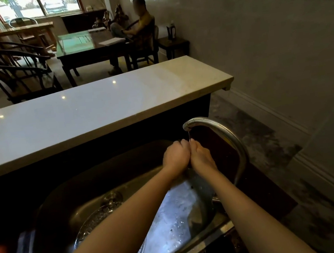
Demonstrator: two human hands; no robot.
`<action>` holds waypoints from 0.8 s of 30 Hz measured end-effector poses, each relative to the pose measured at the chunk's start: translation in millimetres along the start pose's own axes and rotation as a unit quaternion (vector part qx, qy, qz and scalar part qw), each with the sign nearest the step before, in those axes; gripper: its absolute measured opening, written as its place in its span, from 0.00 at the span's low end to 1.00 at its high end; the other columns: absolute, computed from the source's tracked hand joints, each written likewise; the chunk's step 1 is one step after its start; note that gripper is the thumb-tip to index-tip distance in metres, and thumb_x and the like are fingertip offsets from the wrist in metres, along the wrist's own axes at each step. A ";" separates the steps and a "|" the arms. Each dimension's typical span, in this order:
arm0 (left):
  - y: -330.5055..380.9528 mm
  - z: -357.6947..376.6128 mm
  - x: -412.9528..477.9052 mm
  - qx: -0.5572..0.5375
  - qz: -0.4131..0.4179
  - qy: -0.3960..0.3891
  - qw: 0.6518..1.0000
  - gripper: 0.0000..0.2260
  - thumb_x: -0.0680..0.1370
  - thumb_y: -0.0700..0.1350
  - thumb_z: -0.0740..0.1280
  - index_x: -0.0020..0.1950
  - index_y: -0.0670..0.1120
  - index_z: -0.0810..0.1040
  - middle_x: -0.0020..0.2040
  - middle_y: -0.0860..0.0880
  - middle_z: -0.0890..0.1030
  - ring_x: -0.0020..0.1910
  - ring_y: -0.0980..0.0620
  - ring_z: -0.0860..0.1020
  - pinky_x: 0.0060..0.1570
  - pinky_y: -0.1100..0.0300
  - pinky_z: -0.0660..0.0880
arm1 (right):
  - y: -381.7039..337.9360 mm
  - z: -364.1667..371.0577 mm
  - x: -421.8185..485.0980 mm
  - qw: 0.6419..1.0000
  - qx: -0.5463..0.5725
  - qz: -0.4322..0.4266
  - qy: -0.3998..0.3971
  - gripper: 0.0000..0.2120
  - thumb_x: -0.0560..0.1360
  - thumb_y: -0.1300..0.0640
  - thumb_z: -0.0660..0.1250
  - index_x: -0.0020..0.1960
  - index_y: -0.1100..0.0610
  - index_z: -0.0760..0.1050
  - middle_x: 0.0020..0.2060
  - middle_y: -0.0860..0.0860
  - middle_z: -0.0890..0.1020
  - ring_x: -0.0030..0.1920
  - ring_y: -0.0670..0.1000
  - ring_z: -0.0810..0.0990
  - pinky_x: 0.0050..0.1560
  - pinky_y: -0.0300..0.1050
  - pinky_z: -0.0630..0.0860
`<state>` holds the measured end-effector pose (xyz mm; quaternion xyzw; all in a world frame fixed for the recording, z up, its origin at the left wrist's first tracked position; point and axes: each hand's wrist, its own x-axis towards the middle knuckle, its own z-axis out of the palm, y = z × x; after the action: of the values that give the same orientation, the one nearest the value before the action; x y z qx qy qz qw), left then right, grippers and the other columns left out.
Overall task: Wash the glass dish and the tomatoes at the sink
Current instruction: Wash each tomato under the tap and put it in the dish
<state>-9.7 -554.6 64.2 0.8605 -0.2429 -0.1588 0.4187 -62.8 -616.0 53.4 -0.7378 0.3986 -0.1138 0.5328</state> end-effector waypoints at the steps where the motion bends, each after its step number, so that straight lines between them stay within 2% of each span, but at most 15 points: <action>1: -1.2 -1.7 -0.2 0.026 0.042 0.003 0.999 0.15 0.81 0.50 0.51 0.49 0.42 0.72 0.35 0.49 0.72 0.32 0.53 0.70 0.31 0.60 0.65 | -2.0 -1.3 -0.4 0.998 0.030 0.042 -0.023 0.25 0.79 0.40 0.47 0.63 0.53 0.71 0.52 0.57 0.79 0.48 0.55 0.78 0.45 0.48 0.74; 3: -4.2 -2.4 -2.7 0.054 0.123 -0.012 0.991 0.15 0.82 0.52 0.51 0.50 0.43 0.71 0.38 0.48 0.73 0.34 0.51 0.72 0.35 0.56 0.70 | -3.9 -9.3 -0.5 0.988 0.095 0.101 -0.063 0.27 0.79 0.40 0.47 0.65 0.56 0.70 0.49 0.56 0.79 0.43 0.52 0.78 0.36 0.44 0.72; 4: -6.0 -1.6 -4.5 0.054 0.147 -0.021 0.987 0.15 0.81 0.53 0.51 0.50 0.44 0.70 0.39 0.47 0.74 0.35 0.50 0.73 0.37 0.54 0.71 | -4.2 -12.7 0.1 0.986 0.102 0.112 -0.071 0.27 0.79 0.40 0.47 0.65 0.57 0.70 0.49 0.56 0.80 0.44 0.52 0.77 0.35 0.44 0.72; 5: -7.1 -0.9 -5.9 0.048 0.156 -0.021 0.986 0.15 0.81 0.53 0.51 0.49 0.44 0.70 0.40 0.46 0.75 0.36 0.49 0.74 0.38 0.53 0.72 | -4.9 -13.9 0.5 0.987 0.092 0.110 -0.068 0.28 0.79 0.40 0.47 0.64 0.58 0.71 0.49 0.56 0.80 0.45 0.53 0.78 0.36 0.44 0.72; 7: -6.9 -0.9 -3.8 0.046 0.148 0.001 0.988 0.16 0.82 0.53 0.50 0.48 0.45 0.71 0.39 0.45 0.77 0.36 0.48 0.76 0.38 0.52 0.73 | -6.9 -8.7 -0.6 0.997 0.024 0.069 -0.024 0.28 0.79 0.41 0.45 0.62 0.59 0.73 0.48 0.56 0.80 0.48 0.55 0.79 0.46 0.48 0.75; 8: -4.7 -3.0 -1.0 0.040 0.126 0.001 0.991 0.17 0.82 0.53 0.49 0.46 0.45 0.72 0.37 0.46 0.77 0.35 0.49 0.76 0.37 0.53 0.72 | -7.8 -4.2 -2.2 0.999 -0.023 0.040 0.012 0.28 0.80 0.42 0.44 0.61 0.59 0.74 0.50 0.57 0.80 0.51 0.57 0.79 0.51 0.50 0.73; 10: 0.6 -8.6 5.3 -0.030 0.042 -0.046 0.998 0.23 0.82 0.53 0.47 0.38 0.45 0.73 0.32 0.47 0.76 0.30 0.51 0.74 0.34 0.57 0.70 | -7.8 0.6 -9.5 0.995 -0.081 -0.012 0.058 0.27 0.80 0.42 0.44 0.59 0.57 0.73 0.53 0.58 0.80 0.54 0.58 0.78 0.53 0.51 0.72; 13: -2.1 -16.7 9.0 -0.180 -0.087 -0.176 0.964 0.25 0.83 0.53 0.44 0.32 0.46 0.68 0.21 0.52 0.68 0.20 0.56 0.66 0.23 0.64 0.64 | -1.6 -0.4 -18.7 0.985 -0.130 -0.099 0.059 0.24 0.79 0.41 0.44 0.55 0.55 0.71 0.48 0.55 0.80 0.49 0.55 0.79 0.51 0.54 0.75; 15: -6.1 -18.9 8.7 -0.191 -0.091 -0.194 0.958 0.22 0.83 0.51 0.44 0.34 0.46 0.68 0.22 0.52 0.67 0.20 0.56 0.64 0.22 0.64 0.62 | 2.0 0.0 -21.7 0.978 -0.156 -0.126 0.060 0.22 0.79 0.41 0.44 0.52 0.54 0.71 0.45 0.54 0.79 0.45 0.52 0.78 0.45 0.50 0.75; 17: -5.6 -17.7 6.7 -0.067 -0.027 -0.131 0.989 0.19 0.82 0.49 0.47 0.37 0.46 0.68 0.28 0.49 0.71 0.25 0.53 0.68 0.28 0.59 0.67 | 2.5 5.7 -21.0 0.990 -0.082 -0.105 0.047 0.21 0.79 0.41 0.45 0.52 0.52 0.71 0.45 0.53 0.78 0.42 0.49 0.76 0.44 0.47 0.74; 18: -6.3 -16.9 5.9 0.027 0.023 -0.088 0.995 0.17 0.82 0.48 0.48 0.38 0.46 0.69 0.31 0.47 0.73 0.28 0.50 0.72 0.32 0.55 0.70 | -0.6 9.2 -19.1 0.997 -0.012 -0.067 0.037 0.20 0.80 0.42 0.46 0.53 0.52 0.71 0.45 0.52 0.78 0.41 0.48 0.76 0.43 0.46 0.73; 19: -7.3 -15.4 5.3 0.126 0.078 -0.045 0.988 0.16 0.82 0.47 0.49 0.40 0.45 0.71 0.33 0.46 0.76 0.31 0.47 0.75 0.33 0.52 0.72 | -4.8 11.9 -15.2 0.998 0.060 -0.012 0.031 0.19 0.80 0.42 0.46 0.55 0.51 0.71 0.43 0.51 0.77 0.40 0.48 0.75 0.40 0.44 0.72; 21: -11.3 -13.7 2.3 0.279 0.191 0.037 0.940 0.15 0.82 0.45 0.50 0.44 0.44 0.74 0.36 0.45 0.80 0.33 0.45 0.78 0.31 0.52 0.74 | -13.1 11.3 -7.7 0.986 0.141 0.094 0.005 0.17 0.81 0.45 0.49 0.54 0.53 0.72 0.38 0.51 0.75 0.34 0.48 0.74 0.30 0.41 0.69; 23: -17.0 -18.2 1.5 0.328 0.295 0.087 0.893 0.14 0.81 0.43 0.52 0.43 0.42 0.76 0.34 0.46 0.80 0.29 0.46 0.78 0.24 0.54 0.74 | -11.7 5.7 -2.7 0.970 0.194 0.134 -0.065 0.17 0.80 0.47 0.52 0.49 0.57 0.73 0.30 0.52 0.73 0.25 0.48 0.70 0.21 0.37 0.65; 24: -20.6 -21.0 2.7 0.321 0.333 0.104 0.880 0.15 0.80 0.43 0.53 0.40 0.43 0.76 0.32 0.47 0.79 0.26 0.48 0.77 0.21 0.55 0.73 | -11.2 3.5 -1.3 0.964 0.213 0.132 -0.094 0.17 0.79 0.47 0.52 0.45 0.59 0.72 0.26 0.52 0.71 0.22 0.47 0.68 0.19 0.36 0.62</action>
<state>8.5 -531.7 60.1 0.8276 -0.5079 0.1673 0.1705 -56.4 -611.4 62.1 -0.5557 0.4072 -0.0549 0.7228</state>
